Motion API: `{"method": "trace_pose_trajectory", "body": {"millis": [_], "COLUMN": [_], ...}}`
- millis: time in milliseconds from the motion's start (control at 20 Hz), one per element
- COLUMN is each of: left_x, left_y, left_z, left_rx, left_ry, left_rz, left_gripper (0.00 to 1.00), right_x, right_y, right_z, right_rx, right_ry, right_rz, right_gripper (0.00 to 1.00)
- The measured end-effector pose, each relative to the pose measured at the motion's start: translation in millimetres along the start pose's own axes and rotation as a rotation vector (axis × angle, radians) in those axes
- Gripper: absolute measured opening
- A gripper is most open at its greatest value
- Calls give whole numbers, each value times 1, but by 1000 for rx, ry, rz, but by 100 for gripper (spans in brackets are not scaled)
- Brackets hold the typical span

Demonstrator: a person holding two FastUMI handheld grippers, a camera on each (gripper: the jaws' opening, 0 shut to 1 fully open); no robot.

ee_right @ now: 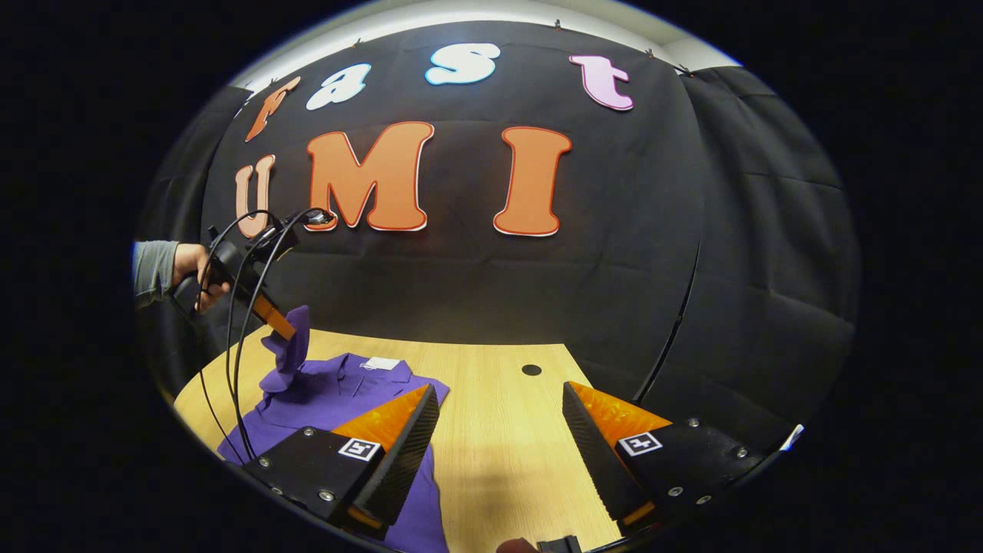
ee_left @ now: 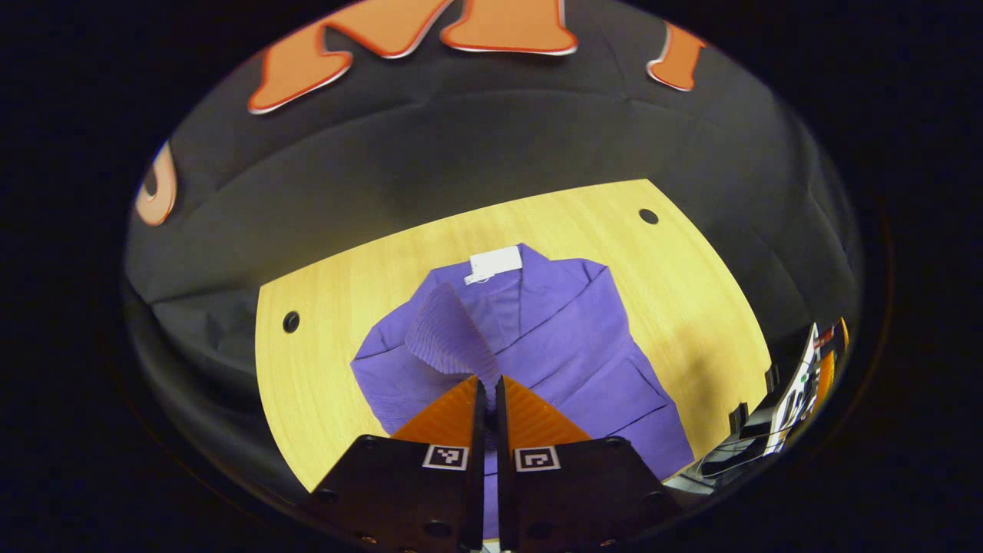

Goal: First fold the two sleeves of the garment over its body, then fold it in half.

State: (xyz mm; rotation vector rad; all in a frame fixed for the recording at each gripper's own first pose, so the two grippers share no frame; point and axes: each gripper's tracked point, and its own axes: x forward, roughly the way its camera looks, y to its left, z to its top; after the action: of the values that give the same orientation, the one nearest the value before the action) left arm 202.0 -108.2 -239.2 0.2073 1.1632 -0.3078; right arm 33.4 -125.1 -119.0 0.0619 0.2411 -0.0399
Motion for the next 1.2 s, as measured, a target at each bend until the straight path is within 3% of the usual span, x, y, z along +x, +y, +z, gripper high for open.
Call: {"method": "trace_pose_trajectory", "body": {"millis": [300,450,600,700,850,1050,1200], "left_x": [34,47,39,25,3,-33,-71], "left_y": [-57,-89,-116,-122,-109,-80,-54], "left_z": [27,38,59,59,56,44,34], "left_rx": [69,62,64,62,76,52,-16], "left_ry": [-19,-58,-176,-225,-318,-451,-557], "left_rz": [-28,-71,-123,-136,-77,11,73], "left_gripper": [11,20,29,48,84,98,97], "right_x": [-4,-5,-7,-7,-3,5,11], "right_y": [-18,-25,-33,-37,-35,-17,4], "right_z": [-11,-17,-21,-23,-22,-17,-5], "right_rx": [24,22,19,22,26,12,-29], "right_ry": [15,27,37,37,39,32,7], "right_rz": [-5,-7,-15,-16,-12,24,57], "right_gripper": [96,96,96,96,96,96,97]}}
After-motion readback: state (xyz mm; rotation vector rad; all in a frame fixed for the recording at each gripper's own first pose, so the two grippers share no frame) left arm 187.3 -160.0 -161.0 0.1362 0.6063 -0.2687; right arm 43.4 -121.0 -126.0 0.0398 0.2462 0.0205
